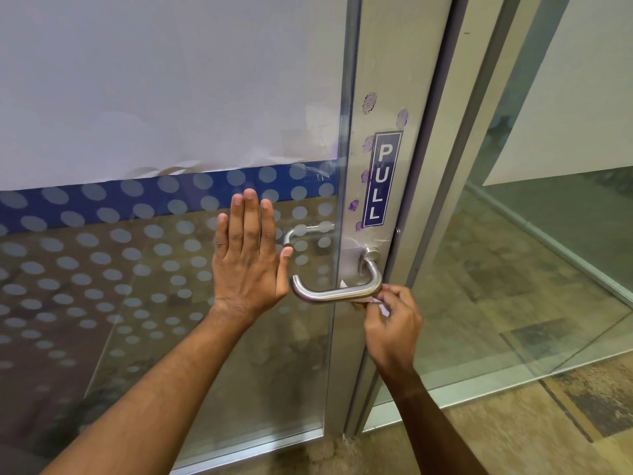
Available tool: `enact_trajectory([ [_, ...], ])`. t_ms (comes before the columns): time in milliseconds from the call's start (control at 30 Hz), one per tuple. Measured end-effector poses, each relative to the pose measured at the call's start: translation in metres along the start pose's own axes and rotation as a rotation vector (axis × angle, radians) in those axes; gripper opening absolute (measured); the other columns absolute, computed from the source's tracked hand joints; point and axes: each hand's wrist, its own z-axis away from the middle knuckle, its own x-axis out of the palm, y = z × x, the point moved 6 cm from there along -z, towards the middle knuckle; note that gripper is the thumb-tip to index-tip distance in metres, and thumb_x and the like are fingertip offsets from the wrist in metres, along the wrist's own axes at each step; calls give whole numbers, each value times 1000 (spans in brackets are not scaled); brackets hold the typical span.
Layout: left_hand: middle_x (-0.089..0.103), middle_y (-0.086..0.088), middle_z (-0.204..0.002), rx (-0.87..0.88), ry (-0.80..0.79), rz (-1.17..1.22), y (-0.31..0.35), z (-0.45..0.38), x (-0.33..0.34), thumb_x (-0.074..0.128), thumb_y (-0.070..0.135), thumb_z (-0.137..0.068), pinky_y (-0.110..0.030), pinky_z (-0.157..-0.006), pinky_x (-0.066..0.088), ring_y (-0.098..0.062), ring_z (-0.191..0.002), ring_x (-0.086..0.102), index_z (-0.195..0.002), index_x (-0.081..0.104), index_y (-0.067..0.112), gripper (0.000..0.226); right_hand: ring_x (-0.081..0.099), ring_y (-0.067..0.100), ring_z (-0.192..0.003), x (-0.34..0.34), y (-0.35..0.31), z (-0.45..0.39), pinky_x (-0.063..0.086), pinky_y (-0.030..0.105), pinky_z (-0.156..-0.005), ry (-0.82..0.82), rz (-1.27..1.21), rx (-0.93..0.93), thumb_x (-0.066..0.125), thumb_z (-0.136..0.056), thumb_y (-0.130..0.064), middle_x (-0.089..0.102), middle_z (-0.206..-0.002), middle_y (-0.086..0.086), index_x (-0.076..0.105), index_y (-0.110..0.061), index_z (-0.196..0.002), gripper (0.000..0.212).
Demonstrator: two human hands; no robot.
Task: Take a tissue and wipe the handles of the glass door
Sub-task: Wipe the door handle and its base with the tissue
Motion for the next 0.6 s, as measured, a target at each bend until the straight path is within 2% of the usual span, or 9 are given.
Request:
enact_trajectory([
  [100, -36, -9, -157, -1, -3, -9, 0, 0, 0, 49, 39, -91, -41, -122, -15, -24, -148, -26, -152, -21, 7, 99, 57, 15, -83, 6, -4, 3, 48, 25, -77, -81, 40, -91, 69, -73, 2, 62, -96, 6, 72, -1, -87, 15],
  [167, -37, -8, -157, -2, -6, -7, 0, 0, 1, 49, 40, -91, -40, -121, -15, -24, -148, -27, -152, -22, 8, 99, 56, 14, -84, 10, -2, 2, 49, 26, -78, -96, 74, -101, 67, -72, 5, 60, -99, 6, 72, -3, -86, 17],
  [233, -37, -8, -157, -6, -8, -8, 0, -1, 1, 48, 40, -91, -40, -121, -16, -23, -148, -27, -152, -23, 8, 99, 56, 17, -85, 11, 4, -1, 51, 31, -79, -44, 81, -68, 65, -72, 9, 58, -99, 9, 72, -2, -85, 18],
  [300, -37, -8, -157, -6, -3, -8, 0, -1, 1, 48, 40, -91, -40, -121, -16, -23, -148, -27, -152, -23, 8, 98, 57, 21, -78, 11, 7, -1, 51, 34, -71, 28, 58, -40, 64, -72, 12, 58, -90, 10, 70, 1, -83, 17],
  [400, -37, -8, -157, -5, -6, -8, 0, -1, 1, 47, 40, -92, -40, -121, -15, -24, -148, -27, -152, -23, 8, 98, 53, 22, -68, 15, 8, -1, 42, 30, -60, 112, 6, 21, 67, -73, 8, 58, -76, 6, 63, -4, -79, 14],
  [533, -38, -8, -156, -5, -12, -13, 0, 0, 1, 43, 41, -93, -40, -121, -16, -24, -148, -28, -152, -24, 8, 96, 49, 24, -84, 18, 4, -2, 43, 33, -72, 262, -41, 111, 74, -69, 3, 54, -89, 8, 65, -3, -84, 19],
  [600, -38, -8, -156, -3, -10, -8, 0, 0, 1, 42, 42, -93, -40, -121, -16, -24, -148, -28, -152, -24, 8, 95, 50, 21, -80, 19, 3, 0, 42, 25, -71, 304, -70, 155, 73, -66, 7, 50, -91, 8, 66, 0, -84, 21],
])
